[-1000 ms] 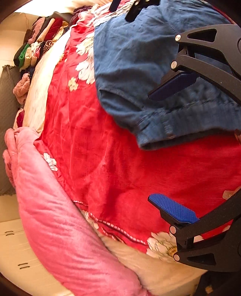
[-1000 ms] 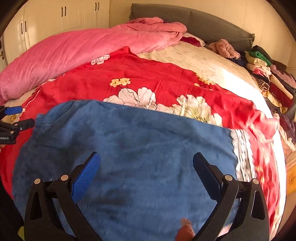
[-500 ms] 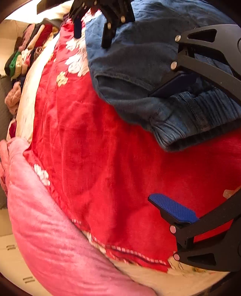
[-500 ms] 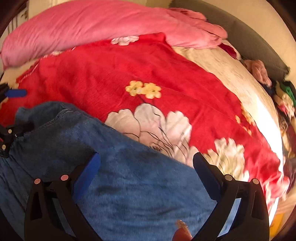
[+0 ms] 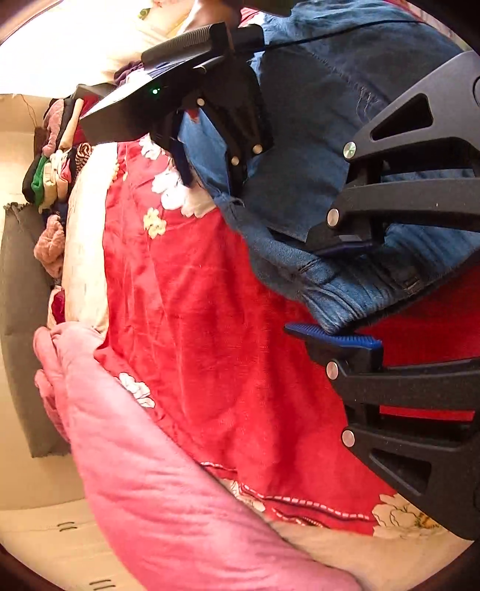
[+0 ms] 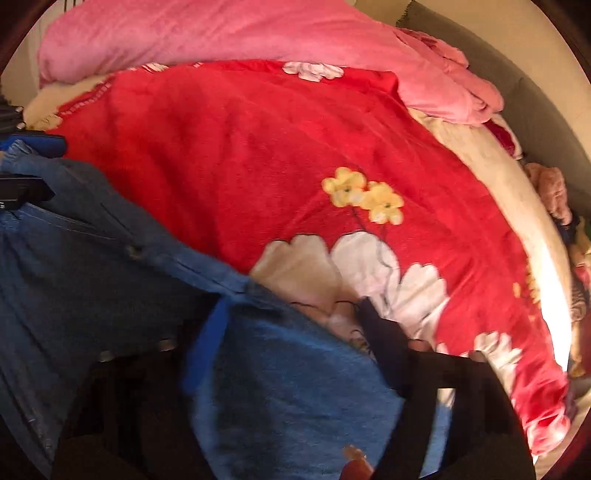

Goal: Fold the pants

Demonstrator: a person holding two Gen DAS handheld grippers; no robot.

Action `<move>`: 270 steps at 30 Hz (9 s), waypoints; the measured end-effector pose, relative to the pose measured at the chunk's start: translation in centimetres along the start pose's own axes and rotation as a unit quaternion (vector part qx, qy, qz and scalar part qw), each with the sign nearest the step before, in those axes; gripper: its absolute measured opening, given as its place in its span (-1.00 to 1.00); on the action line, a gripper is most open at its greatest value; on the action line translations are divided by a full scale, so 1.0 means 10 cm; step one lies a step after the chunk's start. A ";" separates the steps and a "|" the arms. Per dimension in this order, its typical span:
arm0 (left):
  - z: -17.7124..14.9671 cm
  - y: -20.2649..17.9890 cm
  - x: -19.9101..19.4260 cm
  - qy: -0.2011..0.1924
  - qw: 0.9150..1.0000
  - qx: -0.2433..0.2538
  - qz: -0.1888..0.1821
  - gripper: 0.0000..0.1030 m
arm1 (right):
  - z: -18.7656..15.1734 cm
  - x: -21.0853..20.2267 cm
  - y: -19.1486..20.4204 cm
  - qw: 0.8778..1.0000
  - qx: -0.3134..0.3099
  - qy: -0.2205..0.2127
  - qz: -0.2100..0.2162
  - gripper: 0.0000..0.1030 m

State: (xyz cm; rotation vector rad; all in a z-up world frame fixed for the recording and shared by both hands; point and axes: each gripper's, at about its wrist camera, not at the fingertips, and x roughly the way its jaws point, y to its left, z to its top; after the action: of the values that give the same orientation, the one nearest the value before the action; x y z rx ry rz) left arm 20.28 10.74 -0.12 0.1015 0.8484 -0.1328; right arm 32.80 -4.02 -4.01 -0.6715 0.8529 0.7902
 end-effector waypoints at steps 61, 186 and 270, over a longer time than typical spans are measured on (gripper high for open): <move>-1.36 -0.37 -1.07 0.022 1.000 0.012 -0.017 0.11 | -1.96 -1.92 2.14 0.978 0.159 -0.115 0.074 -0.91; -0.88 -2.40 -0.44 0.064 0.965 0.094 -0.236 -0.58 | -3.10 -2.74 -0.41 0.848 0.503 -0.138 -0.092 -0.83; -0.79 -0.89 -1.10 0.029 0.998 -0.012 -0.049 0.64 | -3.92 -3.12 0.84 0.878 0.454 -0.133 -0.076 -0.10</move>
State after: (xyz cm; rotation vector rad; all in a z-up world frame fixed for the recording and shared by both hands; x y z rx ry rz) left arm 5.85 3.90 2.65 0.0419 0.9127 -0.2135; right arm -2.48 -40.17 1.32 0.2075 0.7957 0.2562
